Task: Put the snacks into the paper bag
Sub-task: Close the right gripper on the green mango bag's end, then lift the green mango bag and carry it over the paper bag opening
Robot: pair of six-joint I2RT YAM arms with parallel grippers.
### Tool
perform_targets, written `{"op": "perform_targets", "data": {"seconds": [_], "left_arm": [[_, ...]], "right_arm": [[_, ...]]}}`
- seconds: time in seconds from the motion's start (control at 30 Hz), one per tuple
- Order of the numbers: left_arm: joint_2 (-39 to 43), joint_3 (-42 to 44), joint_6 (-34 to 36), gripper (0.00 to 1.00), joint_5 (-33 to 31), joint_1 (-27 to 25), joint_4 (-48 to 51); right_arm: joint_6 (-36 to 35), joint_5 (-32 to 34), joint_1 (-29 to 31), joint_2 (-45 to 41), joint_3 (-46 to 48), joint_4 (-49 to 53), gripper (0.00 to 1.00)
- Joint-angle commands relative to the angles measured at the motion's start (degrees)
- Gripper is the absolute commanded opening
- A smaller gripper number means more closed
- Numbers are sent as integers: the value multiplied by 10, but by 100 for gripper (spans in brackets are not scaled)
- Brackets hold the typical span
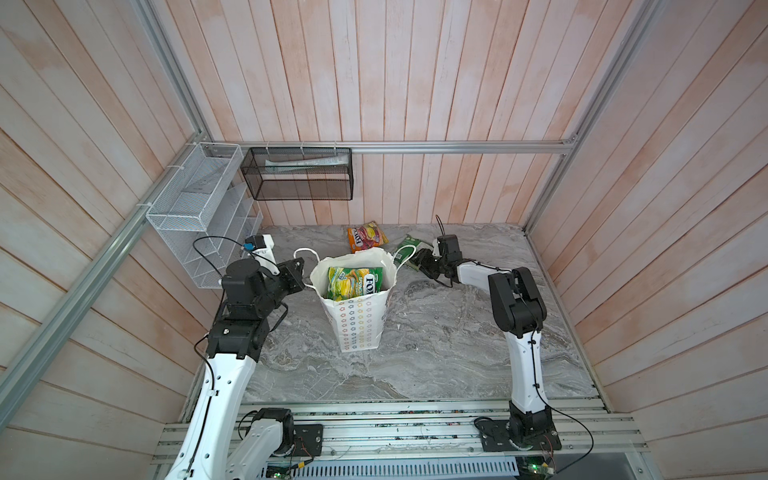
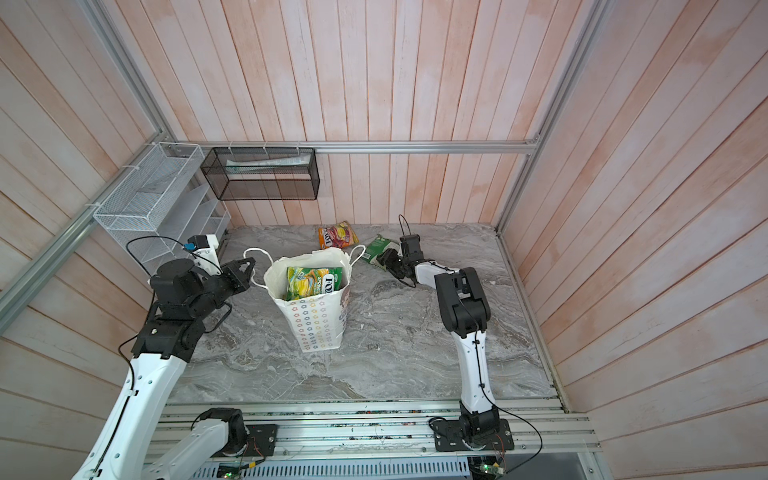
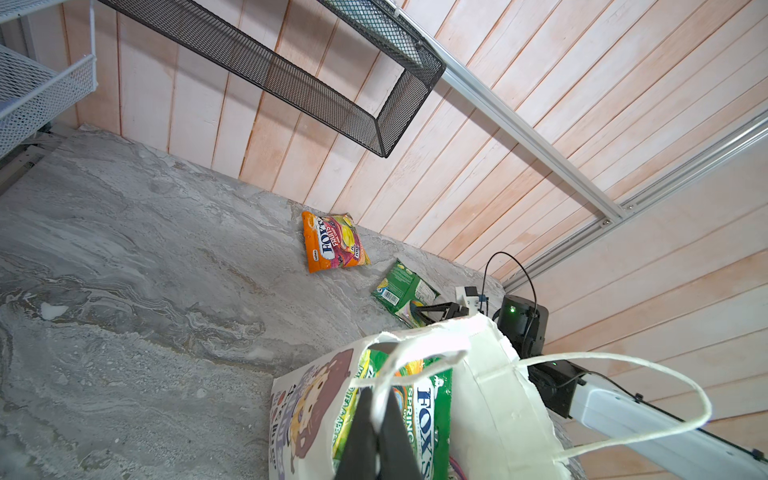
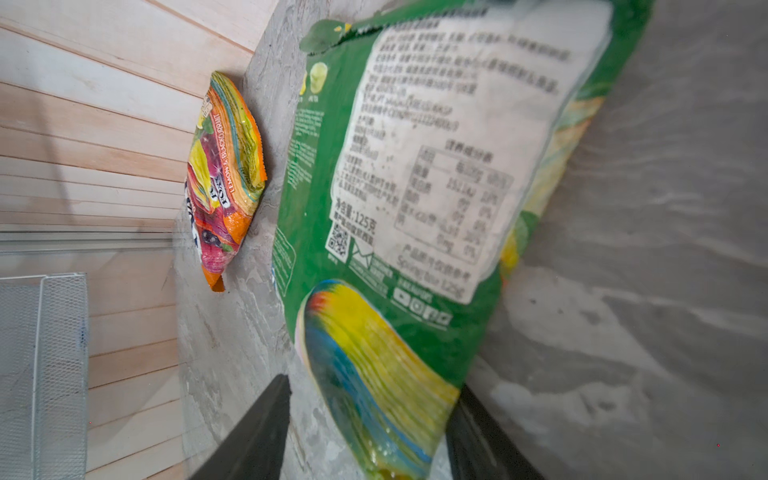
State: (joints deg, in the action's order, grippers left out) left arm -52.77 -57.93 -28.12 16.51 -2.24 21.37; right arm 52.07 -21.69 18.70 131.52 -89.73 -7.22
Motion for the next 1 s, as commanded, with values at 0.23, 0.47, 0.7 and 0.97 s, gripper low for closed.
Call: {"op": "perform_targets", "data": {"seconds": [0.23,0.47,0.7,0.97], "left_arm": [[-11,13,-4,0,21,12,-16],[-13,16,-8,0,31,18,-20],[-19,18,-11,0,49,22,-26],[-20,17,-11,0,48,24,-25]], "right_arm": [[54,-23,-9,25,38,-65,31],[72,-43,-25,-11,101,-125,6],[73,-46,-38,-121,169,-157,0],[60,-38,-40,-280,237,-143,0]]}}
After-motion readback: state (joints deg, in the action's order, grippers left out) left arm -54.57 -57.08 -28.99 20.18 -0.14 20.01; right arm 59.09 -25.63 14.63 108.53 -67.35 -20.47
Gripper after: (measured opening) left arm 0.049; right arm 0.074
